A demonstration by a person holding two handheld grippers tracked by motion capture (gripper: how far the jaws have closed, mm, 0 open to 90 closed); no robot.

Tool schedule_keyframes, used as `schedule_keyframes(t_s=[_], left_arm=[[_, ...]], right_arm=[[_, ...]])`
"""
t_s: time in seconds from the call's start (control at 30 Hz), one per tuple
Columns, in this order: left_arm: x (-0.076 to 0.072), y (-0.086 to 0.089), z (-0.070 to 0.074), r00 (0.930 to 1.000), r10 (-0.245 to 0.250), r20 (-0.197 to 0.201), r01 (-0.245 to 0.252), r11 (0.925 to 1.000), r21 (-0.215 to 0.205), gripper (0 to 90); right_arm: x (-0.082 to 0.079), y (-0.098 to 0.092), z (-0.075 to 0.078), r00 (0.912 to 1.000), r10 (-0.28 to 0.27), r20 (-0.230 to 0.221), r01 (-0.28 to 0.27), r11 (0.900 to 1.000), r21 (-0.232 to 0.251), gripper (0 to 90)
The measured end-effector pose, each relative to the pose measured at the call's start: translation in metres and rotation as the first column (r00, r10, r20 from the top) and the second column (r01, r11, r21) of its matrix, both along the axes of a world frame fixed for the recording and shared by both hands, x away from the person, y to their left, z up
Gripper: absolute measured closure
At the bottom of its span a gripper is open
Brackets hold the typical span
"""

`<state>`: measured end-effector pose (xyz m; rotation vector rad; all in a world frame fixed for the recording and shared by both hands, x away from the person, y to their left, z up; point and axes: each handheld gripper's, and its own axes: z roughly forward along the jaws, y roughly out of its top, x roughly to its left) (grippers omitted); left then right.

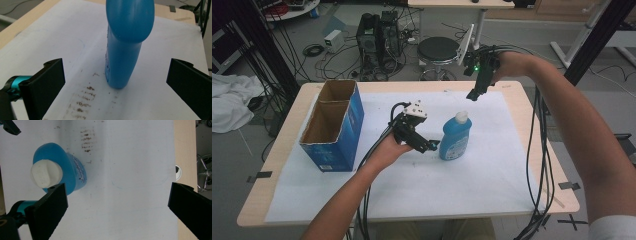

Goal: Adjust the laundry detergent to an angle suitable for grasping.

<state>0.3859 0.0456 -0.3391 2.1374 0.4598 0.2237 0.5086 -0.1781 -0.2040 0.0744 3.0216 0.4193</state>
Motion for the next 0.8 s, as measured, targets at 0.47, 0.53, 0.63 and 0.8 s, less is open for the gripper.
schedule_keyframes(t_s=[0.47, 0.53, 0.63, 0.8], left_arm=[[0.0, -0.01, -0.017, 0.9996, 0.005, 0.029, -0.001, 0.9914, -0.131, 1.8], [0.0, -0.01, -0.02, 0.9996, 0.006, 0.029, -0.002, 0.9902, -0.139, 1.8], [0.0, -0.012, -0.025, 0.9998, 0.014, 0.017, -0.011, 0.9881, -0.154, 1.8], [0.001, -0.015, -0.032, 0.9998, 0.019, 0.01, -0.017, 0.9841, -0.177, 1.8]], right_arm=[[0.002, 0.002, 0.001, 0.9999, 0.013, 0.006, -0.013, 1.0, -0.004, 1.6], [0.002, 0.001, 0.001, 1.0, 0.001, 0.007, -0.001, 1.0, 0.012, 1.6], [0.002, 0.001, 0.001, 1.0, -0.003, 0.009, 0.003, 1.0, 0.015, 1.6], [0.003, 0.002, 0.001, 1.0, -0.003, 0.008, 0.003, 1.0, 0.008, 1.6]])
